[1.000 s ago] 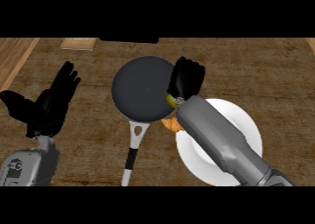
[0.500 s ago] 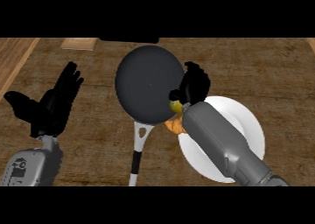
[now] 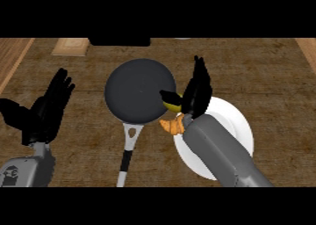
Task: Pick the lemon from the plate and place it in the pan
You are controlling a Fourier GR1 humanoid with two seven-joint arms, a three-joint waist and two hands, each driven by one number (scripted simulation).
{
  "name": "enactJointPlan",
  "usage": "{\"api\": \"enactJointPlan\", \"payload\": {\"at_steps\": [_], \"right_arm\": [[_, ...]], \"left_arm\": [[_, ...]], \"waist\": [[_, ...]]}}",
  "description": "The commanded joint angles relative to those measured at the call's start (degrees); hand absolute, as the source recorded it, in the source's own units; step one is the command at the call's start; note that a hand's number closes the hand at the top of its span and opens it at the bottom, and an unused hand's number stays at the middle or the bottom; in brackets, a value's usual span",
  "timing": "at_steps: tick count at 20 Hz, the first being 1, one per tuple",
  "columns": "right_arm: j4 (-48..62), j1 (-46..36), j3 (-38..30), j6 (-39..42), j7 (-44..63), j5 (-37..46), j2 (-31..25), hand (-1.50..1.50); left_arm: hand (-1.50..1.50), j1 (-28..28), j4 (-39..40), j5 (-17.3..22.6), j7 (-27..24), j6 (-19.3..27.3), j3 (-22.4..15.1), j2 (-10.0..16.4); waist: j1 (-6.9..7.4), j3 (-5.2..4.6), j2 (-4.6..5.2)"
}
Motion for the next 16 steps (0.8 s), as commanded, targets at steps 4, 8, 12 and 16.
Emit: {"api": "enactJointPlan", "payload": {"at_steps": [4,8,12,16], "right_arm": [[-21.46,19.76,4.87,-9.93,-9.24,-4.31,-0.34,-1.5],[-37.71,30.8,11.27,-9.17,-13.85,-7.7,-3.81,-1.5],[-50.44,41.37,13.71,-7.5,-16.25,-7.51,-12.23,-1.5],[-51.19,47.92,15.6,-10.12,-22.87,-8.24,-13.0,-1.5]], "left_arm": [[0.0,0.07,-1.44,0.15,1.71,1.29,1.66,0.71],[0.0,1.83,-4.16,0.84,3.17,0.66,1.84,1.34],[0.0,1.9,-3.23,0.79,2.08,0.14,1.68,0.83],[0.0,2.43,-3.04,1.25,1.04,-1.15,1.57,0.31]], "waist": [[-2.29,0.0,-0.46],[-2.34,0.02,-0.64],[-1.94,-0.09,-0.3],[-1.28,-0.08,-0.1]]}}
